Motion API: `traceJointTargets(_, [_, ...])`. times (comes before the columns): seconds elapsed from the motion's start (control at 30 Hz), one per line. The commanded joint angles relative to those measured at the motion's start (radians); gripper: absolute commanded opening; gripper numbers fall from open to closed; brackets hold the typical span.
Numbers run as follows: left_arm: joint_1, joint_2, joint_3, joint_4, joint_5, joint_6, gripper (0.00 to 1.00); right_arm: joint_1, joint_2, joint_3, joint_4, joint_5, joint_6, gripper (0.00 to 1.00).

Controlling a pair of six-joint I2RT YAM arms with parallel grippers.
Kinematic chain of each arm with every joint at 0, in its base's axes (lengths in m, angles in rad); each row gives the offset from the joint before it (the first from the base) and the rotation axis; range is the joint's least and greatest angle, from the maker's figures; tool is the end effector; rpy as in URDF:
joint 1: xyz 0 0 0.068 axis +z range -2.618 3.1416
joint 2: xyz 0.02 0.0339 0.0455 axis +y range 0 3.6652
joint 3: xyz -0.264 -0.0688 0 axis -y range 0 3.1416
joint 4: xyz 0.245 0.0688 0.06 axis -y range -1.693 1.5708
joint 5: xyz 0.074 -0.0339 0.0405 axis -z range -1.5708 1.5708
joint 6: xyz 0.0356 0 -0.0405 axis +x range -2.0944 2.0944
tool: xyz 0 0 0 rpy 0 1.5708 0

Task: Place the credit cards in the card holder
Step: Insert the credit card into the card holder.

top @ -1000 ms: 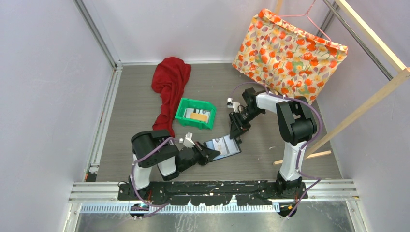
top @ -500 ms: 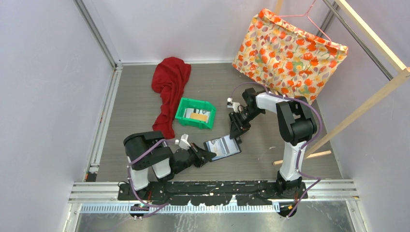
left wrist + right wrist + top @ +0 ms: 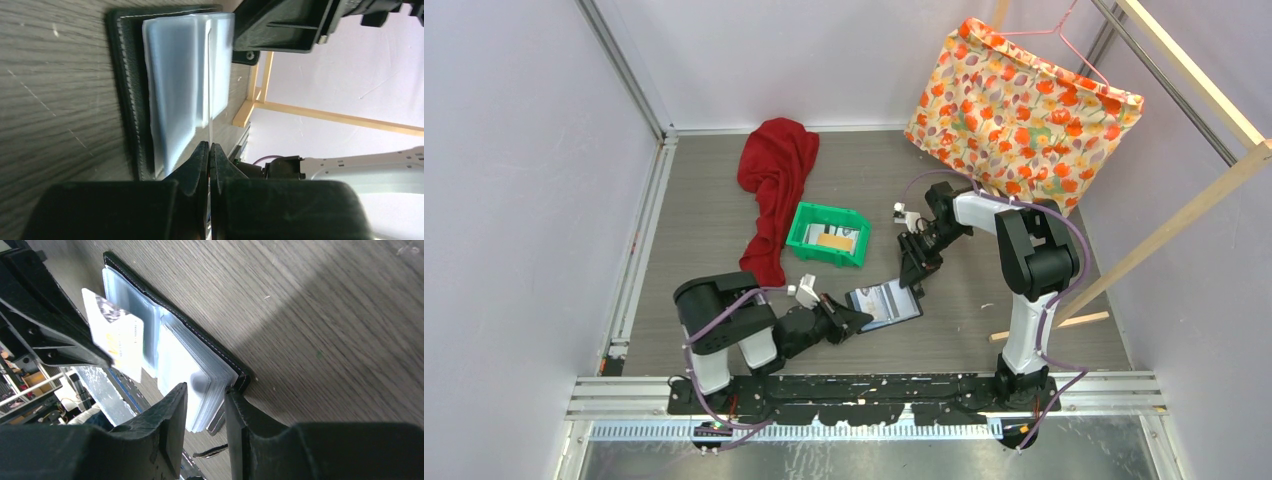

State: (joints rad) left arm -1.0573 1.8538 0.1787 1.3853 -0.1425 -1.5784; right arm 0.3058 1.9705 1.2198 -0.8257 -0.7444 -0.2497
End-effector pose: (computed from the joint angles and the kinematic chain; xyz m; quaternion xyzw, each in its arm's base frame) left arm 0.1186 -0.2001 0.0859 -0.2471 0.7618 -0.5628 0.2044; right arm 0.3191 0.1260 0.1333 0.2544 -0.8961 -0.3634 0.0128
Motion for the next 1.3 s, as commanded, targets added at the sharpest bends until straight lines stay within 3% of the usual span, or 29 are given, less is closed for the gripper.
traceJointTargets(0.0, [0.003, -0.095, -0.027, 0.017, -0.020, 0.071, 0.00, 0.008, -0.001, 0.030, -0.009, -0.003, -0.013, 0.38])
traceJointTargets(1.27, [0.015, 0.078, 0.057, 0.046, 0.043, 0.008, 0.00, 0.008, -0.005, 0.029, -0.009, -0.004, -0.012, 0.38])
